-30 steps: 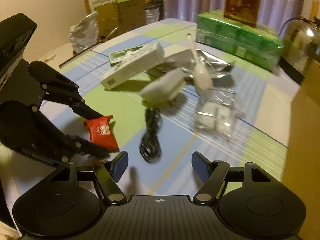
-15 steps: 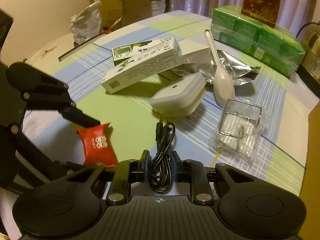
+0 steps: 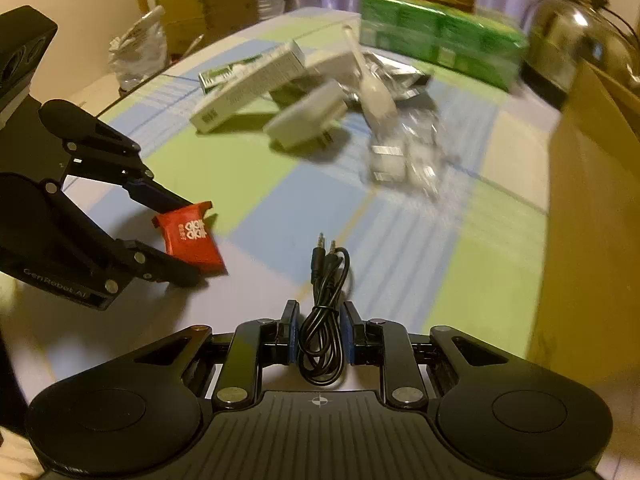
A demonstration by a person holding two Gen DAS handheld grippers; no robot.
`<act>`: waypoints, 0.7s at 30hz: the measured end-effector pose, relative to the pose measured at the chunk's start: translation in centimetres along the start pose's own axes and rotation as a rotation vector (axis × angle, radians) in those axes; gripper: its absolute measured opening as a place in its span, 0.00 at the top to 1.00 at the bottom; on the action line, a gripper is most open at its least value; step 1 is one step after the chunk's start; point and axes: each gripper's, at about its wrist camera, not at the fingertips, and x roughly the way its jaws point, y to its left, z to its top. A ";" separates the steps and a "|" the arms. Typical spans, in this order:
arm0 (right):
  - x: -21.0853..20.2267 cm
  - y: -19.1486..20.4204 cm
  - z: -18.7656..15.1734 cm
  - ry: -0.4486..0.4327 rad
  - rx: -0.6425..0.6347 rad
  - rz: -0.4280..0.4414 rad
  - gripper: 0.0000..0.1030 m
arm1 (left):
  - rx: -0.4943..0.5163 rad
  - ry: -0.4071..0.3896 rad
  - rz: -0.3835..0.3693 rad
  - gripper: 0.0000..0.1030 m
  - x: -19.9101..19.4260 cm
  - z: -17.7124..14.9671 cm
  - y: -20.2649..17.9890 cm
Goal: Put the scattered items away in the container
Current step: 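Grasp red candy packet with left gripper while right gripper grasps black cable, then lift red candy with left gripper while right gripper lifts black cable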
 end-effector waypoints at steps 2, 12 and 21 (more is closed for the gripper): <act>-0.8 -0.2 -1.3 0.008 0.024 -0.010 0.82 | 0.034 -0.006 -0.028 0.59 0.1 0.1 -1.4; -2.8 -1.1 -3.8 -0.006 0.105 -0.033 0.82 | 0.086 -0.024 -0.037 0.59 0.6 0.0 -3.4; -2.4 -0.9 -3.5 -0.019 0.075 -0.047 0.82 | 0.089 -0.026 -0.039 0.59 0.8 0.2 -3.4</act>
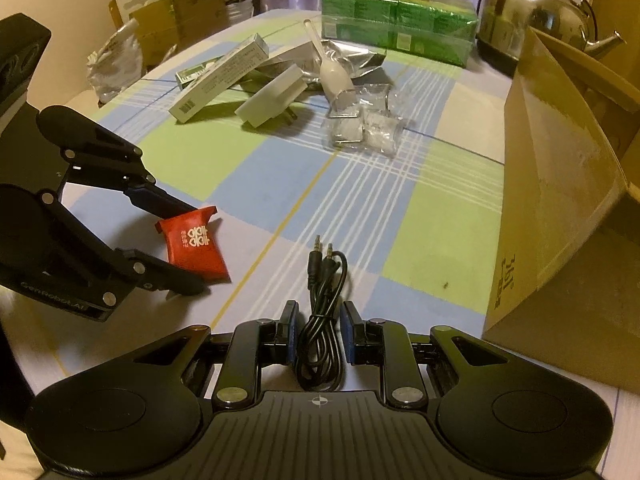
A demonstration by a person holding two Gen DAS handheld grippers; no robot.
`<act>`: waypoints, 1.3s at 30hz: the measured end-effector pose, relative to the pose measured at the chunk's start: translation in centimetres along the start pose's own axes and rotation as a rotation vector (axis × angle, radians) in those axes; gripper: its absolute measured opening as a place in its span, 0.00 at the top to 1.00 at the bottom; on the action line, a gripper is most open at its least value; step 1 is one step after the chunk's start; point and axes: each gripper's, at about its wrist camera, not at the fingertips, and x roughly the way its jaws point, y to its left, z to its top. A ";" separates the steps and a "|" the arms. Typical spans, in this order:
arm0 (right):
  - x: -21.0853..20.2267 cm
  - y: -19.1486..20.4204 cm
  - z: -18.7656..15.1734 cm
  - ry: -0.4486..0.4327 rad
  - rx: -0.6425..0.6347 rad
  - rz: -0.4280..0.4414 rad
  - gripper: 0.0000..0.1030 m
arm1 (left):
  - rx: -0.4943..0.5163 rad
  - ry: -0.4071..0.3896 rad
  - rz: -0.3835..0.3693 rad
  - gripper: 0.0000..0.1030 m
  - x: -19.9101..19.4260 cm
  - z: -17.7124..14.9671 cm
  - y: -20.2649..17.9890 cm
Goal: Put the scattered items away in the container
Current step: 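Lift red candy with left gripper while right gripper lifts black cable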
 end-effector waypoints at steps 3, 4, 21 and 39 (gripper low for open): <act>0.2 0.0 0.1 -0.002 0.000 -0.006 0.82 | -0.001 0.001 0.000 0.59 0.1 0.0 0.0; 0.2 0.0 0.1 -0.002 0.002 -0.008 0.82 | -0.001 0.002 0.000 0.59 0.1 0.0 0.0; -1.8 -0.7 -0.2 -0.010 0.080 -0.051 0.88 | 0.006 -0.004 -0.010 0.63 0.2 0.2 -0.9; -0.7 -0.4 -0.1 -0.043 0.087 -0.048 0.90 | -0.003 -0.024 -0.019 0.63 0.1 0.2 -0.8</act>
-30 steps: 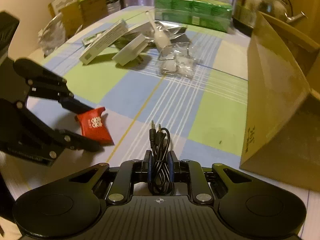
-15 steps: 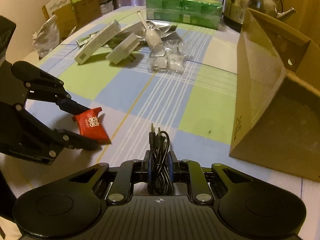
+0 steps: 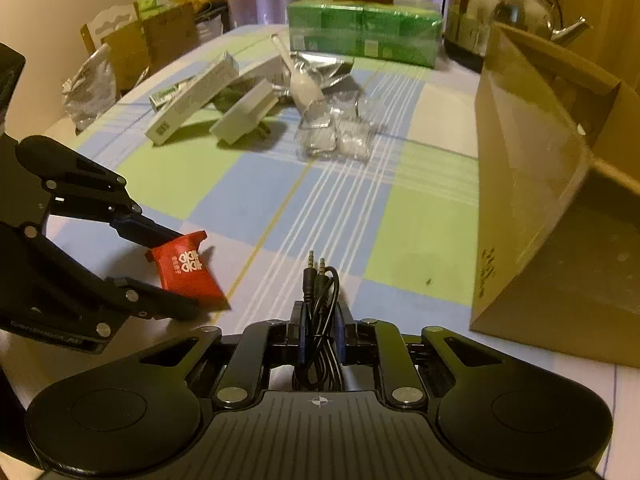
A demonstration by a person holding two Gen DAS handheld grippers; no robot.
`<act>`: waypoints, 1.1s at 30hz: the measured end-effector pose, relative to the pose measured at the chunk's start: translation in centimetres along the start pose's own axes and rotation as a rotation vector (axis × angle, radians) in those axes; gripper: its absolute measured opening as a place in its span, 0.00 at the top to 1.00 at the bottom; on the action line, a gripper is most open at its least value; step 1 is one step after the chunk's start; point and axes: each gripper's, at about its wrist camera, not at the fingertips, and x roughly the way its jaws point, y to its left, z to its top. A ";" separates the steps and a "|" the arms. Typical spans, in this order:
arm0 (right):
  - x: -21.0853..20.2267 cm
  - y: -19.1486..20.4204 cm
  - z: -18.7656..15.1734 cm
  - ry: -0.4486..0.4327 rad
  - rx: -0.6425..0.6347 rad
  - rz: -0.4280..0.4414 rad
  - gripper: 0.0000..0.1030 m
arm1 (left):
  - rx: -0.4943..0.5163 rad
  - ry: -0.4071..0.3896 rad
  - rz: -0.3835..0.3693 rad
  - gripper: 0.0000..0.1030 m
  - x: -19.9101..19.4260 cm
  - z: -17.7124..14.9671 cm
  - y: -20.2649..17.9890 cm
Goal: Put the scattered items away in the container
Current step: 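Lift red candy with left gripper while right gripper lifts black cable, then carry candy to cardboard box and open left gripper while right gripper carries cable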
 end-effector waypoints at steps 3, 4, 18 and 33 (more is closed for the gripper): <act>-0.9 0.0 0.1 -0.020 0.004 0.000 0.90 | -0.009 -0.013 -0.002 0.64 -0.3 0.2 0.0; -1.2 0.0 0.1 -0.026 0.003 -0.002 0.90 | -0.008 -0.015 0.002 0.64 -0.3 0.3 0.0; -7.4 -1.0 2.4 -0.169 0.011 -0.022 0.90 | 0.039 -0.048 0.037 0.64 -2.9 3.5 -2.5; -14.6 -6.0 3.6 -0.322 0.068 -0.093 0.90 | 0.178 -0.086 0.062 0.64 -5.2 9.3 -7.1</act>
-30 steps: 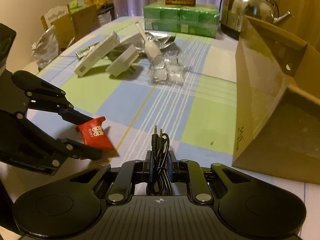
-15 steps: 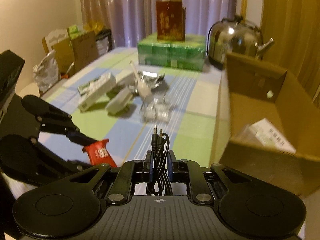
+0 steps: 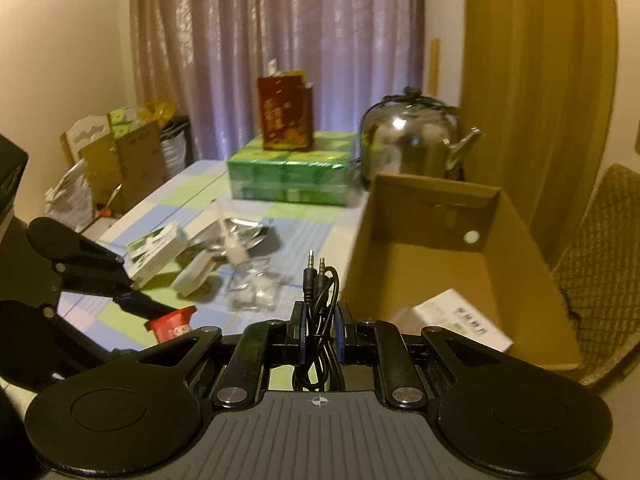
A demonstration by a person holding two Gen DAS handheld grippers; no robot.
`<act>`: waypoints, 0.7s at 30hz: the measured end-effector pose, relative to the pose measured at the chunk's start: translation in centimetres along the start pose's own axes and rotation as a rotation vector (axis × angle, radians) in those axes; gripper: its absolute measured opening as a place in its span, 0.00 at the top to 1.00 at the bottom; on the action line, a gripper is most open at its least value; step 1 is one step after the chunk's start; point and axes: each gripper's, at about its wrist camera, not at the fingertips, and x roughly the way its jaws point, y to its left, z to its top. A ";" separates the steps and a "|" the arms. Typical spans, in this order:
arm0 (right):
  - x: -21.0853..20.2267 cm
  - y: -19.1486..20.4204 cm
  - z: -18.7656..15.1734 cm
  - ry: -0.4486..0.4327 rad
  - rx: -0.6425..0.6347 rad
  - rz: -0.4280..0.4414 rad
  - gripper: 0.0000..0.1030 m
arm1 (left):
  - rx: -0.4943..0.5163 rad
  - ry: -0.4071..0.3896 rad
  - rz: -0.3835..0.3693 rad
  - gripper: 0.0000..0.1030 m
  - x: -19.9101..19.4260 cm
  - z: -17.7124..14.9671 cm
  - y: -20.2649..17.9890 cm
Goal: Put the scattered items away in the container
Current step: 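Carry candy to cardboard box and open left gripper while right gripper carries cable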
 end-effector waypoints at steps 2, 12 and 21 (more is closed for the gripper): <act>-0.4 -0.9 0.2 -0.008 0.008 -0.012 0.90 | 0.015 -0.001 -0.004 0.64 0.1 0.7 -0.4; -1.2 -6.3 1.2 -0.016 0.043 -0.064 0.90 | 0.081 -0.037 -0.039 0.64 -0.1 5.0 -1.5; -0.1 -11.1 1.8 0.018 0.093 -0.082 0.90 | 0.128 -0.088 -0.061 0.64 1.8 11.7 -1.0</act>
